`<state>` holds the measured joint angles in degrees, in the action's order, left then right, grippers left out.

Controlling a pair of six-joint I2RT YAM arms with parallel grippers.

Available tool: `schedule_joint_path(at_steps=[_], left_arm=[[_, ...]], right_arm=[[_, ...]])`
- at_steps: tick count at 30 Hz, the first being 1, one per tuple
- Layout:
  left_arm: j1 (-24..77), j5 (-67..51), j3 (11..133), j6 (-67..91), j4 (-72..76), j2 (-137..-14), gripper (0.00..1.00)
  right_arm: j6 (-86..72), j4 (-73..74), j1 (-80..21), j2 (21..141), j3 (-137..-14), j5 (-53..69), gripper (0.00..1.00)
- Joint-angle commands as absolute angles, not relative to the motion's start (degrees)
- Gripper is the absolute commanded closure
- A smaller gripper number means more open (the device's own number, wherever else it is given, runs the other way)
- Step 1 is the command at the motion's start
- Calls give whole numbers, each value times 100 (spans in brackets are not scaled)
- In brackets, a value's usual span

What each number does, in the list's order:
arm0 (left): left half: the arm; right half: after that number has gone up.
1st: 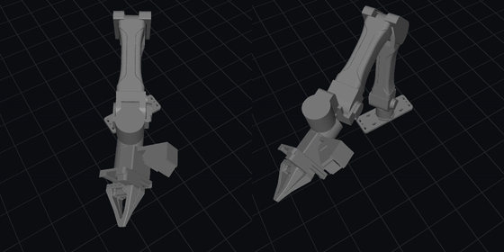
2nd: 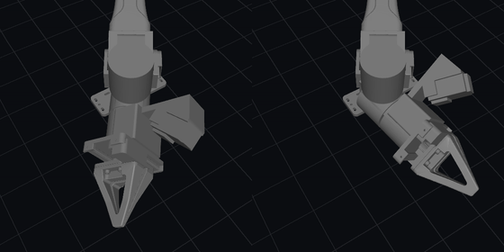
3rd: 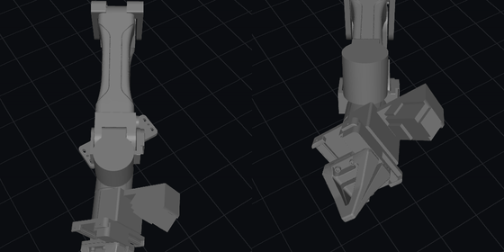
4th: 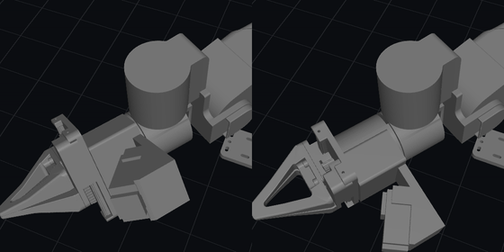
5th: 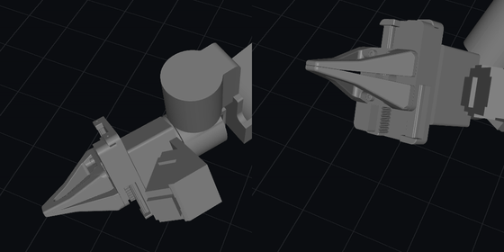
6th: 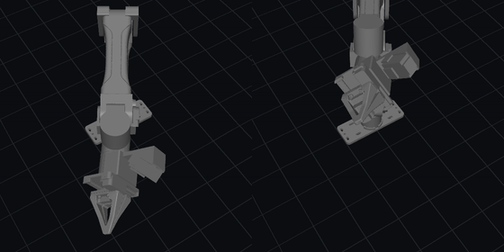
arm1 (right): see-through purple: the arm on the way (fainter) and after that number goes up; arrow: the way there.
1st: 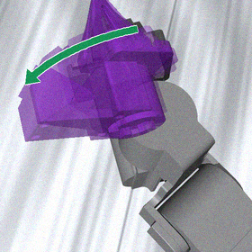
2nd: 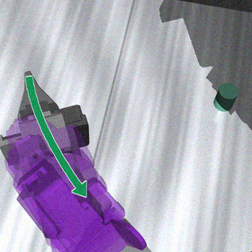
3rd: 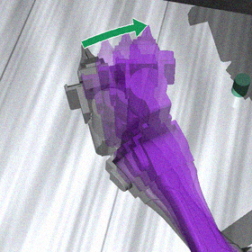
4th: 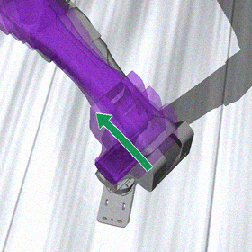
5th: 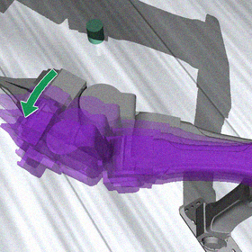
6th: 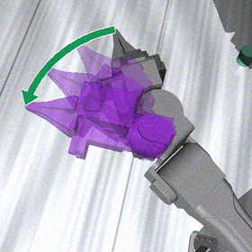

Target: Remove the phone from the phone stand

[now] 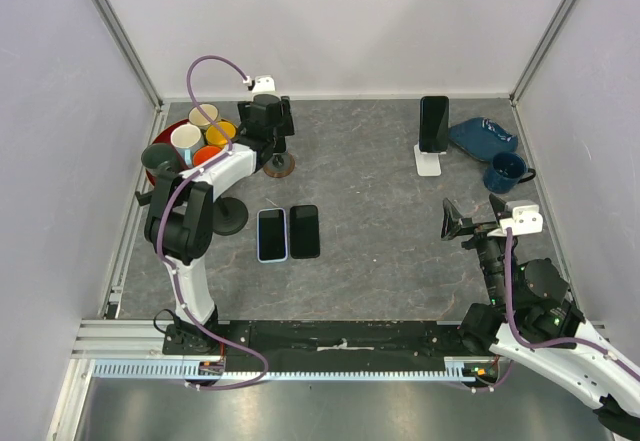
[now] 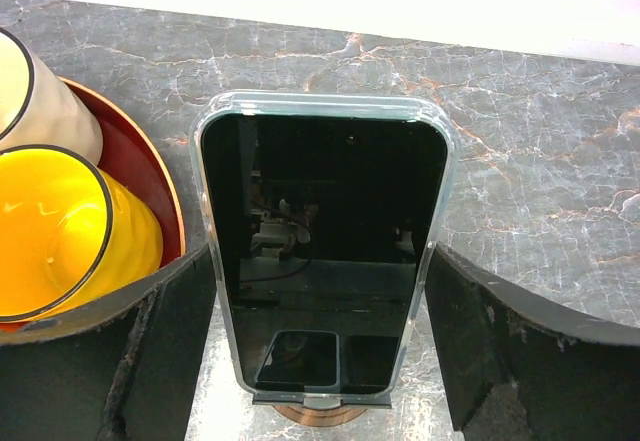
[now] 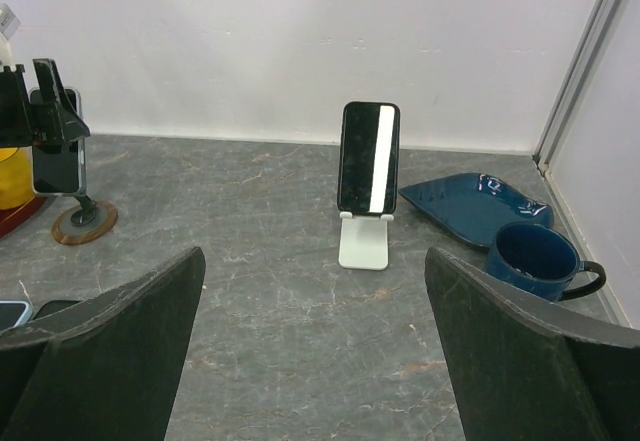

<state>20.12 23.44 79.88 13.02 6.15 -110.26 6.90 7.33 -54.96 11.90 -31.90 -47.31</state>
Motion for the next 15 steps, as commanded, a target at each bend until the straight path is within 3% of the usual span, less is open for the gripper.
schedule_joint_path(at_steps=[1,4,11,15], left_arm=[[2039,2417,8148,1213,896,-11022,17],[2048,2391,8095,1204,896,-10969,25],[2136,2364,7858,1292,1063,-10495,63],[2188,2417,7717,1310,1256,-10205,77]], right_arm=[[773,554,-5511,1178,-3164,-4693,2],[782,554,-5502,1169,-3155,-4720,2],[791,554,-5502,1169,-3155,-4711,2],[800,554,-5502,1160,-3155,-4711,2]])
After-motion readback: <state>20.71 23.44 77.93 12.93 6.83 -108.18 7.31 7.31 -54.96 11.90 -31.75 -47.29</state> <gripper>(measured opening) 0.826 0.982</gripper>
